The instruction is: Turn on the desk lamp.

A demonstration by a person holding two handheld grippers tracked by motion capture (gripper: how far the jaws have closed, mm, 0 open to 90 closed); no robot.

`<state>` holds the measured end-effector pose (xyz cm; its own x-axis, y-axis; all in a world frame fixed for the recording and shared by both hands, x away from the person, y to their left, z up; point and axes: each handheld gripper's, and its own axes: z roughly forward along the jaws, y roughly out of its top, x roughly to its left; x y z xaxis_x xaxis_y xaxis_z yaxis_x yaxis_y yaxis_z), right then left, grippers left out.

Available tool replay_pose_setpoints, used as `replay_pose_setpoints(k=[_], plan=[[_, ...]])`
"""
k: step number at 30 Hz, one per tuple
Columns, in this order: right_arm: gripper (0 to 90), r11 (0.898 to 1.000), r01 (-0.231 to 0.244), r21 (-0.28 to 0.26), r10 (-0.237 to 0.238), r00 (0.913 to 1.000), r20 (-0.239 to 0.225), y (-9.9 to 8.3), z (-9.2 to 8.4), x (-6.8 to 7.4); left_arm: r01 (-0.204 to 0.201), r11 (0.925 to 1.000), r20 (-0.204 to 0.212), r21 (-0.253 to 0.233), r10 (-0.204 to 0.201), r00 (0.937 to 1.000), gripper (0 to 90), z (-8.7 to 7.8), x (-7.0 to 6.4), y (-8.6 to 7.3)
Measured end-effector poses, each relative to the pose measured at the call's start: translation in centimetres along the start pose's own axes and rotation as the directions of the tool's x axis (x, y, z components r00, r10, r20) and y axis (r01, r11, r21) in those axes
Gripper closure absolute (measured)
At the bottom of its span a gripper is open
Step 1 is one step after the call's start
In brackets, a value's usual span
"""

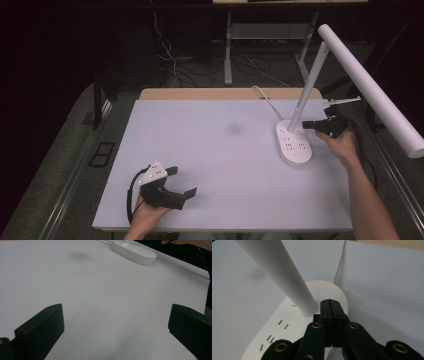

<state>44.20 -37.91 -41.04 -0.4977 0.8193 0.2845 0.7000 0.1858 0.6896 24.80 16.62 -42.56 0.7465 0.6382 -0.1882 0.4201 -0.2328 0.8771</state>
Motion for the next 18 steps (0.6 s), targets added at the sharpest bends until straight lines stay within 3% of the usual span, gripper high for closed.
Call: replay_pose_setpoints(k=[8,18], plan=[[89.8,0.999,-0.003,0.035,0.003,1.0,-0.004,-0.1,1.3,-0.3,0.003,1.0,0.0,-0.001,-0.003,1.0,0.0,0.0,0.0,0.0],[89.9,1.0,0.0,0.025,0.001,0.9999,-0.012,-0.2,2.0,-0.3,0.003,1.0,-0.002,0.001,-0.003,1.0,0.0,0.1,0.0,0.0]])
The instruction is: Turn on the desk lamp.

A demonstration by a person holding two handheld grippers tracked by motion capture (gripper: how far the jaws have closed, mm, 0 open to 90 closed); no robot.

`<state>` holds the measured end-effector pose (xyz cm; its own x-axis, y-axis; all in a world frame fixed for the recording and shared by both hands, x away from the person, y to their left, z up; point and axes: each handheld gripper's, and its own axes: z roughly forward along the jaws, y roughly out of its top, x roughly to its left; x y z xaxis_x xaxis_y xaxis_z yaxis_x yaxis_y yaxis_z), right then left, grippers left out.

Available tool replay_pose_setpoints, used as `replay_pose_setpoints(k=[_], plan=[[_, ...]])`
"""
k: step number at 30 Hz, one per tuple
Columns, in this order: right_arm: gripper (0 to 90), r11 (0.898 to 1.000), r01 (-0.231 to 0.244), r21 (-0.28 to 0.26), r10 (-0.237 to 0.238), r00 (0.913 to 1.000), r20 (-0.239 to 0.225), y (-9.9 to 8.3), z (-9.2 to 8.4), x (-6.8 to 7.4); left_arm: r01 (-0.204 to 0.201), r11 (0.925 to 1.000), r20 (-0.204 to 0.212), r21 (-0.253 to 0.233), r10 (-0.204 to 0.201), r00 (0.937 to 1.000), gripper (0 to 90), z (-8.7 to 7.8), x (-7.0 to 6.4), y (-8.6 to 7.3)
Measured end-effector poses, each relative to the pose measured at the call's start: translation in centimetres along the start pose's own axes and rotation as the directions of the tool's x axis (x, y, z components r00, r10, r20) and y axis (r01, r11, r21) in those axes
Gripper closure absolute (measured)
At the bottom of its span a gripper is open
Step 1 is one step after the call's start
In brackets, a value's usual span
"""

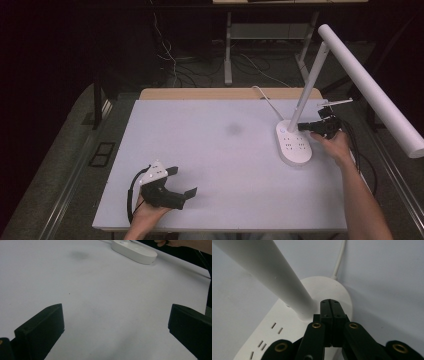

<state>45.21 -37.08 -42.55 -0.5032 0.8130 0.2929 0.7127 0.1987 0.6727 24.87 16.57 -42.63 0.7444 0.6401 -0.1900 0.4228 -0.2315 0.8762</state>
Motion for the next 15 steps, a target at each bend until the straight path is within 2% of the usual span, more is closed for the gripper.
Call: replay_pose_setpoints(k=[3,9,12,13,15], plan=[[90.0,1.0,0.006,-0.002,-0.006,1.0,-0.002,0.1,0.2,0.2,0.0,1.0,0.001,-0.001,0.0,1.0,0.0,0.0,0.0,0.0],[90.0,1.0,0.03,0.005,-0.03,0.9983,0.05,0.1,0.3,0.9,-0.006,1.0,0.003,0.0,0.006,1.0,0.0,0.0,-0.1,0.0],[90.0,1.0,0.015,0.004,-0.016,0.9982,0.059,0.0,0.3,1.1,-0.012,0.9999,0.006,0.006,0.012,0.9999,0.0,0.1,-0.2,0.0],[90.0,1.0,-0.013,-0.001,0.013,0.9984,0.055,-0.1,0.4,1.0,-0.008,0.9999,0.007,0.006,0.008,0.9999,0.0,0.1,-0.3,0.0],[90.0,0.999,-0.04,-0.008,0.04,0.9977,0.054,-0.2,0.4,0.9,-0.008,0.9999,0.006,0.007,0.008,0.9999,0.0,0.1,-0.3,0.0]])
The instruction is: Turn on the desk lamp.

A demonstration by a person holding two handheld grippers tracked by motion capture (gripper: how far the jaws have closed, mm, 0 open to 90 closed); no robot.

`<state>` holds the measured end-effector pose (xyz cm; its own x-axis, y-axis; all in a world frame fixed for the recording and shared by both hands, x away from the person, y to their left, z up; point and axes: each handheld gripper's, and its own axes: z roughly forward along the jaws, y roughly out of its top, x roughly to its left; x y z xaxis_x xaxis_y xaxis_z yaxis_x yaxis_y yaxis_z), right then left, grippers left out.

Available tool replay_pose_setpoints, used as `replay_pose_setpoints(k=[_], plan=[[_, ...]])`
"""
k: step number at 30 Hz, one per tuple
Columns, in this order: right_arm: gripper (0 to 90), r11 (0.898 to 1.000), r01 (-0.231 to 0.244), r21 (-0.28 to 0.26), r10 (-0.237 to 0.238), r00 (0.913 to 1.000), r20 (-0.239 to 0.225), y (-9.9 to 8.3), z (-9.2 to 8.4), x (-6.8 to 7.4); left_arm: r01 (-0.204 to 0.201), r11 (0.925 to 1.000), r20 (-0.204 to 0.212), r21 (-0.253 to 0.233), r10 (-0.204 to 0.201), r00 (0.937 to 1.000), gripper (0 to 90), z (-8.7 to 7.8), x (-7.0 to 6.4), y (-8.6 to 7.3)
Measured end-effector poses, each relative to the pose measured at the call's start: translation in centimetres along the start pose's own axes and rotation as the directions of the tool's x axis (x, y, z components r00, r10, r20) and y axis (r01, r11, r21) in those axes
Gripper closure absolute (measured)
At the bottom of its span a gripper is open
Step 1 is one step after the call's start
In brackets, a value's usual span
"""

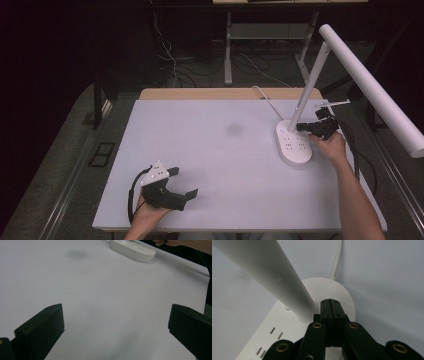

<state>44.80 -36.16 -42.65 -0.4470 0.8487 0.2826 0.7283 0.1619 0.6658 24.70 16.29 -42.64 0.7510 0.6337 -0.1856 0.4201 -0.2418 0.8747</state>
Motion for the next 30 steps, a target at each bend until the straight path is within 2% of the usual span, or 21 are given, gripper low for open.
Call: replay_pose_setpoints(k=[3,5,8,14,21,30], plan=[[90.0,1.0,-0.005,-0.004,0.005,1.0,0.002,-0.1,0.0,0.1,-0.001,1.0,-0.001,-0.001,0.001,1.0,0.0,-0.1,0.0,0.0],[90.0,1.0,0.019,-0.011,-0.018,0.9996,0.021,-0.2,0.0,0.5,-0.004,1.0,-0.002,-0.006,0.004,1.0,0.0,-0.1,0.0,0.0],[90.0,1.0,0.028,-0.002,-0.028,0.999,0.035,-0.1,-0.1,0.8,0.001,1.0,-0.004,-0.005,-0.001,1.0,0.0,-0.2,0.1,0.0],[90.0,0.999,0.047,0.012,-0.048,0.9982,0.037,0.1,-0.2,0.9,0.005,1.0,-0.007,-0.007,-0.005,1.0,0.0,-0.1,0.1,0.0],[90.0,1.0,0.013,-0.015,-0.012,0.9996,0.026,0.2,-0.8,0.6,0.006,1.0,-0.009,-0.005,-0.006,0.9999,0.0,-0.1,0.1,0.0],[90.0,0.999,0.01,-0.039,-0.009,0.9991,0.041,0.4,-2.0,0.5,0.006,1.0,-0.011,-0.006,-0.006,0.9999,0.0,-0.1,0.1,0.0]])
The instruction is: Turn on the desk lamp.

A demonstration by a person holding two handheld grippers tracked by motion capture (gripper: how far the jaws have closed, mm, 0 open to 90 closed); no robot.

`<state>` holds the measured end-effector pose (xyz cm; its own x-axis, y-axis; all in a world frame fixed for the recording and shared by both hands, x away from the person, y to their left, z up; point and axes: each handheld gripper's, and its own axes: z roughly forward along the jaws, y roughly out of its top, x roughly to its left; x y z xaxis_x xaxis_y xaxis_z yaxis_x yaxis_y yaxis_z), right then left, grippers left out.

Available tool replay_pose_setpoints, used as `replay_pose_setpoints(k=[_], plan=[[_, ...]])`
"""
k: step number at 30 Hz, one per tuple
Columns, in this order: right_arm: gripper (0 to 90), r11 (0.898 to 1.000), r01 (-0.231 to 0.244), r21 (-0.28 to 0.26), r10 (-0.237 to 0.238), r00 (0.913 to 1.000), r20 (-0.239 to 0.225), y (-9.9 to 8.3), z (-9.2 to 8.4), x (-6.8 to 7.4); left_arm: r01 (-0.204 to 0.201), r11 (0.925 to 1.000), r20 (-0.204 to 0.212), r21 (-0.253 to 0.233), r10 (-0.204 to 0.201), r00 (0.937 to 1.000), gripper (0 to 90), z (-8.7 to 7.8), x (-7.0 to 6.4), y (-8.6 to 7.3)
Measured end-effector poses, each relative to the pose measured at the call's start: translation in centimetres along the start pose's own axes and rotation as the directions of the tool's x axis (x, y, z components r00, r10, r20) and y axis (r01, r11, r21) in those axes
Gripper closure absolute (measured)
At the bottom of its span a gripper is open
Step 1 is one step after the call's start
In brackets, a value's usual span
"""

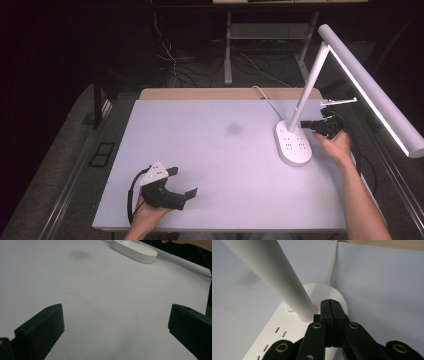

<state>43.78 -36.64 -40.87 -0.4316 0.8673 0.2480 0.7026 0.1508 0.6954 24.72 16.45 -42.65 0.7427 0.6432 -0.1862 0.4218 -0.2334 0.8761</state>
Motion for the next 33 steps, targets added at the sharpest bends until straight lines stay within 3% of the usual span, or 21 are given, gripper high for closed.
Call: replay_pose_setpoints(k=[11,12,28,33], plan=[[89.8,1.0,0.03,-0.005,-0.03,0.9995,0.012,-0.1,-1.8,1.4,-0.006,1.0,0.005,-0.005,0.006,1.0,0.0,-0.2,-0.1,0.1],[79.8,1.0,0.028,-0.012,-0.028,0.9996,0.001,-0.1,-2.2,1.6,-0.006,1.0,0.006,-0.005,0.006,1.0,0.0,-0.2,-0.1,0.1],[47.2,0.998,-0.025,-0.054,0.023,0.999,-0.039,-1.2,-4.8,3.8,0.002,0.9998,0.012,-0.021,-0.002,0.9999,0.0,-0.5,-0.2,0.1],[32.3,0.998,-0.023,-0.063,0.022,0.9996,-0.015,-1.8,-5.6,4.6,0.002,0.9998,0.013,-0.021,-0.002,0.9999,0.0,-0.4,-0.2,0.1]])
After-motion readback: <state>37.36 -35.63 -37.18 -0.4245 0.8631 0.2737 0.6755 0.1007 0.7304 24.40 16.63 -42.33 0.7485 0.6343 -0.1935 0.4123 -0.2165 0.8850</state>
